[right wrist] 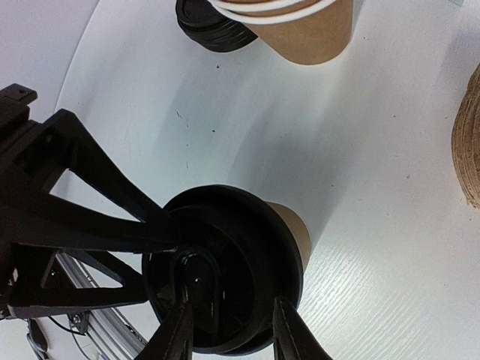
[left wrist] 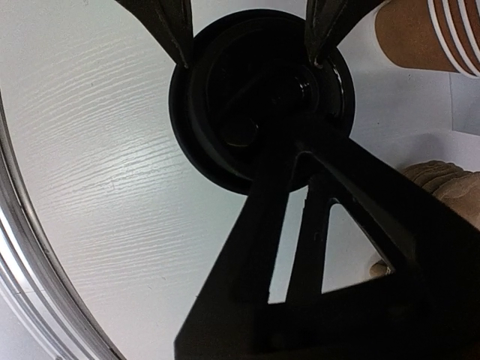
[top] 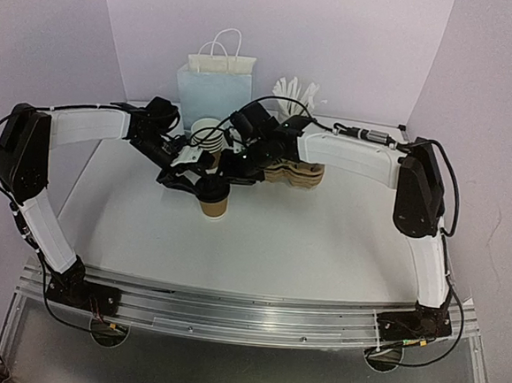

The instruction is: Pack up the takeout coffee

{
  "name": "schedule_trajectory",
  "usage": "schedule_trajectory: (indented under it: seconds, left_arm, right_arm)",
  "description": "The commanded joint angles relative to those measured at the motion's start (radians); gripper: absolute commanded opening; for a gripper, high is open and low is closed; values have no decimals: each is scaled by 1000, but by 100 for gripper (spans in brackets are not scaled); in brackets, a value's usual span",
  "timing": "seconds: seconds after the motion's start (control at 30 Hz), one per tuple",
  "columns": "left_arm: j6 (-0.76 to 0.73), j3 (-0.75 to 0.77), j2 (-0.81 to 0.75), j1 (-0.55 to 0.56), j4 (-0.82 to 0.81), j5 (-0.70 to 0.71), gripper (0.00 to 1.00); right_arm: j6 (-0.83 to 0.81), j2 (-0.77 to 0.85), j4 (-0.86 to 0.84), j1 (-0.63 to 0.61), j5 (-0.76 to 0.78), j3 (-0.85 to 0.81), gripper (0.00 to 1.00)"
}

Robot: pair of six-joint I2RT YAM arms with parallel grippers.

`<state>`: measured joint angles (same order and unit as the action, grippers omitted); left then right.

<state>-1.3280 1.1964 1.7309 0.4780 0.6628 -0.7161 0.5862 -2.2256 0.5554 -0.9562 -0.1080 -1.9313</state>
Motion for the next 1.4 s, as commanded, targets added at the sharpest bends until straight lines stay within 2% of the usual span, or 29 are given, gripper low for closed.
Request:
schedule_trajectory:
  seconds: [0.0,0.1,0.2,0.33,0.43,0.57,0.63,0.7,0.83,0.97,1.07,1.2,1.37]
  left_arm:
    - [9,38,-43,-3,57,22,54]
    - [24,25,-67,-3,44,18,61]
    - [100,13,-98,-3,8,8,67]
    - [190,13,-120,-8,-7,7,67]
    - [143,22,-112,-24,13,1,64]
    - [129,88,-53,-65,24,-9,46]
    - [149,156,-14,-70,68,-17,43]
    - [203,199,20,-69,109,-31,43]
    - [444,215,39,-67,129,-40,43]
    - [668,190,24,-50,108,26,43]
    - [798,164,16,-21,54,98,42]
    - [913,166,29,-16,-2,117,38]
    - [921,140,37,1,-22,142,38]
  right_arm:
    - [-33,4,32,-2,13,-67,34]
    - [-41,17,34,1,7,-61,35]
    - [-57,37,32,5,-22,-43,39]
    - [-175,83,6,10,-87,-22,50]
    - [-318,150,-97,10,-125,64,55]
    - [-571,296,-433,10,-186,349,59]
    - [-758,329,-550,10,-235,439,62]
    - [-896,329,-596,11,-255,462,64]
    - [-1177,301,-591,12,-367,453,61]
    - [-1309,266,-561,15,-348,431,51]
    - [-1414,228,-432,16,-355,369,44]
    - [-1475,194,-350,18,-374,334,39]
    - [-1509,157,-333,19,-332,319,37]
